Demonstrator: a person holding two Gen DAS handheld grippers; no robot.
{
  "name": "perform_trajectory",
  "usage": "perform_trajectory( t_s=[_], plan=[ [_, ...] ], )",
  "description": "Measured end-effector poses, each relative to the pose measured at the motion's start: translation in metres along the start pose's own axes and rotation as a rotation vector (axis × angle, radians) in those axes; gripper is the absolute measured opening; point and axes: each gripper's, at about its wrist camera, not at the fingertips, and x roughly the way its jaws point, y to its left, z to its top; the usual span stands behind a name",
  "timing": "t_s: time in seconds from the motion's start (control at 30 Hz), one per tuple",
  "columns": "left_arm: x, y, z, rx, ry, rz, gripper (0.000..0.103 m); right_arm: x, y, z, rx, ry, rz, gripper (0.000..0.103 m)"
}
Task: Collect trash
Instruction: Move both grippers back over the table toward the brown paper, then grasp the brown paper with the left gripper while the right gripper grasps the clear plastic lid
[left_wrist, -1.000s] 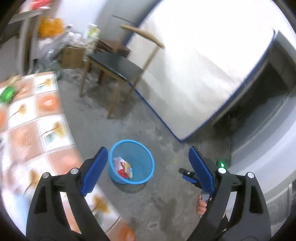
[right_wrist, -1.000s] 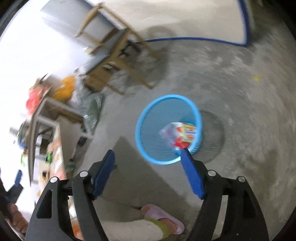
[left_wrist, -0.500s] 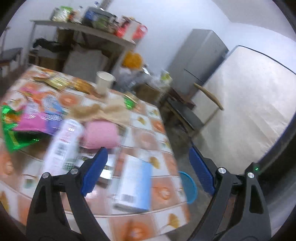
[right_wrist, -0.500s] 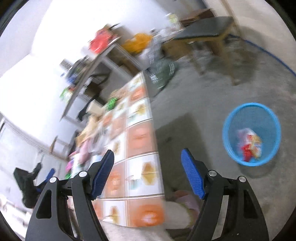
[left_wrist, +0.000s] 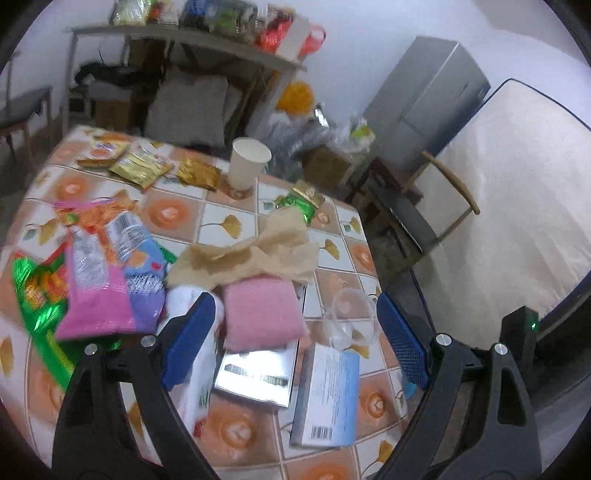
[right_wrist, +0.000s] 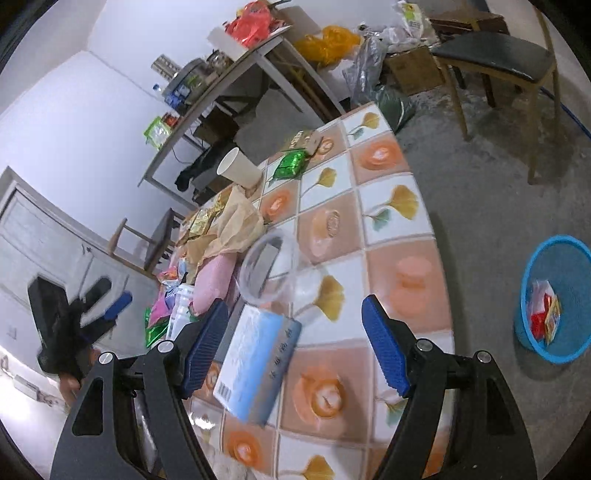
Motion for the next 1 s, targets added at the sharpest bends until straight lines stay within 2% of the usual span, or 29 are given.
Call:
perform_trajectory(
  t_s=[0.07, 0.13, 0.2, 0.27, 0.33, 0.37, 0.57, 0.67, 0.83, 0.93, 1.0],
  plan=[
    [0.019, 0.011, 0.02, -0.059, 0.066, -0.036, 0.085, 0.014, 0.011, 0.009, -0.024, 0.01, -0.025, 0.073],
    [0.033, 0.016, 0.034, -0.083, 0.093, -0.041, 0.085, 0.024, 0.015, 0.014, -0.033, 0.015, -0.045, 0.073],
    [0.05, 0.014, 0.045, -0.04, 0.113, 0.006, 0.085, 0.036, 0.021, 0.018, -0.051, 0.026, -0.058, 0.073],
    [0.071, 0.005, 0.05, 0.042, 0.17, 0.063, 0.085, 0.046, 0.026, 0.021, -0.072, 0.032, -0.085, 0.073],
    [0.092, -0.003, 0.049, 0.12, 0.262, 0.067, 0.085, 0.055, 0.029, 0.025, -0.086, 0.04, -0.105, 0.073],
    [0.1, -0.004, 0.049, 0.139, 0.283, 0.074, 0.085, 0.06, 0.029, 0.027, -0.09, 0.047, -0.115, 0.073],
    [0.13, 0.001, 0.051, 0.225, 0.271, 0.226, 0.085, 0.077, 0.03, 0.032, -0.112, 0.064, -0.137, 0.073],
    [0.139, 0.004, 0.052, 0.255, 0.282, 0.243, 0.084, 0.083, 0.028, 0.033, -0.121, 0.073, -0.142, 0.073],
    [0.153, 0.012, 0.049, 0.295, 0.324, 0.303, 0.065, 0.09, 0.027, 0.039, -0.123, 0.082, -0.144, 0.073],
    [0.156, 0.013, 0.045, 0.316, 0.338, 0.305, 0.051, 0.092, 0.025, 0.041, -0.121, 0.078, -0.154, 0.073],
    [0.155, 0.012, 0.041, 0.343, 0.333, 0.327, 0.037, 0.093, 0.024, 0.042, -0.12, 0.076, -0.159, 0.07]
  ],
)
